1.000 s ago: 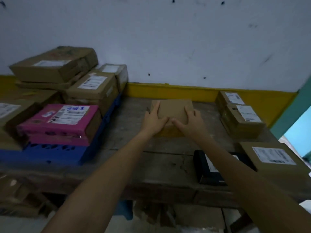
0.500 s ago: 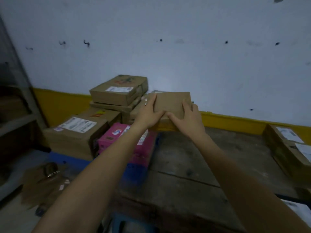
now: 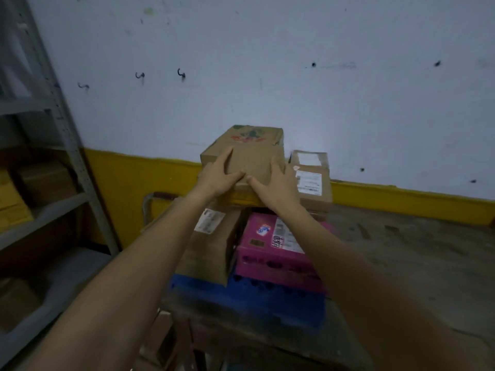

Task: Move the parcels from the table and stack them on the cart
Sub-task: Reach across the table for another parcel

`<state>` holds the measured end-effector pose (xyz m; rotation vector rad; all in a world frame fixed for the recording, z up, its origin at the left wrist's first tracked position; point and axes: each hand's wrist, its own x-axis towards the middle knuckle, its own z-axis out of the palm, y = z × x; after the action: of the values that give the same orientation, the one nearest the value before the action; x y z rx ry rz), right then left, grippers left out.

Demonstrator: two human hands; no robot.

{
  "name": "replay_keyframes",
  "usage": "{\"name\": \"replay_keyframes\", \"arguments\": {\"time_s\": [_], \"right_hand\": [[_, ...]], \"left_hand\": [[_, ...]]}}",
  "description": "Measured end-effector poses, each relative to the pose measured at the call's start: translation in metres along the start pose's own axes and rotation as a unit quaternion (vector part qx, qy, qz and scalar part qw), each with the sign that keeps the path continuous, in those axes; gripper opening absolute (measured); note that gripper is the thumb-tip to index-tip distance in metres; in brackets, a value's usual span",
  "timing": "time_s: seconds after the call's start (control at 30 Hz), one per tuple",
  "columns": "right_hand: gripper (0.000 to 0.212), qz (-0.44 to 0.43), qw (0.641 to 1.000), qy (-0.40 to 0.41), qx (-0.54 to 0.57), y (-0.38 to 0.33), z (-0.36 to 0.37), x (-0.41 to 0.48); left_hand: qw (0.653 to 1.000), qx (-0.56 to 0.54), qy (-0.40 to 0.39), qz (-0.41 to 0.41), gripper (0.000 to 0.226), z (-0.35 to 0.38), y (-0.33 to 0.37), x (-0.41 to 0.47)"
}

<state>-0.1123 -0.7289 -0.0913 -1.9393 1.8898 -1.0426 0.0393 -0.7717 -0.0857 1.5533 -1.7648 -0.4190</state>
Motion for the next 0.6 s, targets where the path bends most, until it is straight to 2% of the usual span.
{"name": "replay_keyframes", "arguments": {"time_s": [0.23, 0.6], "right_hand": [[0.085, 0.049, 0.999, 0.000, -0.012, -0.048, 0.064, 0.024], [0.084, 0.111, 0.993, -0.016, -0.033, -0.056, 0.097, 0.036]], "left_hand": [[0.998, -0.044, -0.021, 0.043, 0.069, -0.028, -0.066, 0.041], [0.994, -0.066, -0.092, 0.004, 0.066, -0.019, -0.106, 0.069]]}}
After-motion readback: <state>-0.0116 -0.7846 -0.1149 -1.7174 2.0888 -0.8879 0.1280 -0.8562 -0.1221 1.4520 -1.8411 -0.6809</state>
